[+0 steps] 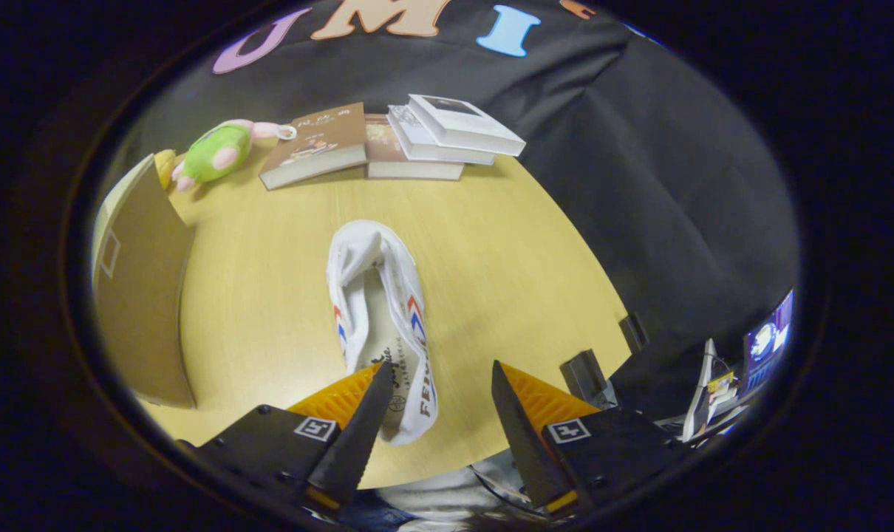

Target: Open the storage box then place both shoes into the box .Put the left shoe in first, then the right shoe, with the right side of both shoes facing outward in a uniform manner.

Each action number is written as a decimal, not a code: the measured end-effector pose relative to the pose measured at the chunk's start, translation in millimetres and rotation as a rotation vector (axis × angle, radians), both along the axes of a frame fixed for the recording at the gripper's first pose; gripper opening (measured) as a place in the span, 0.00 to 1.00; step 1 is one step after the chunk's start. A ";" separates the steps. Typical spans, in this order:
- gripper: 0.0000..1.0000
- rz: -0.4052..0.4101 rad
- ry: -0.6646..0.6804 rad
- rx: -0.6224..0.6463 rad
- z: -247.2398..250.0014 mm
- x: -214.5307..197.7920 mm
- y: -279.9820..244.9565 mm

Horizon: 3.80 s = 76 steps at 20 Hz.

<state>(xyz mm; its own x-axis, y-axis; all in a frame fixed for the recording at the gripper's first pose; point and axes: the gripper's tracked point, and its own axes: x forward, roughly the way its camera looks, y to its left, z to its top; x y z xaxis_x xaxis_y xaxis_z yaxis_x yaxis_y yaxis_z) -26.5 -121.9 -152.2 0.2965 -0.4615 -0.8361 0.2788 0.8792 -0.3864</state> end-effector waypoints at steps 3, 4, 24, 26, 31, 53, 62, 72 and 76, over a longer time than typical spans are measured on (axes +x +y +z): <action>0.88 -0.004 0.002 0.010 -11.1 11.2 -7.5; 0.88 0.000 0.002 0.021 -16.5 16.6 -7.5; 0.35 -0.035 -0.097 0.236 -69.3 62.2 -7.0; 0.24 -0.062 -0.127 0.262 -69.2 61.6 -9.0; 0.14 -0.105 -0.180 0.267 -66.4 60.7 -11.2; 0.06 0.065 -0.356 -0.032 153.1 76.6 110.4; 0.06 0.303 -0.434 0.254 169.8 111.0 313.5; 0.15 0.252 -0.291 0.262 81.3 132.2 331.6; 0.49 0.195 -0.228 0.358 49.5 124.7 328.7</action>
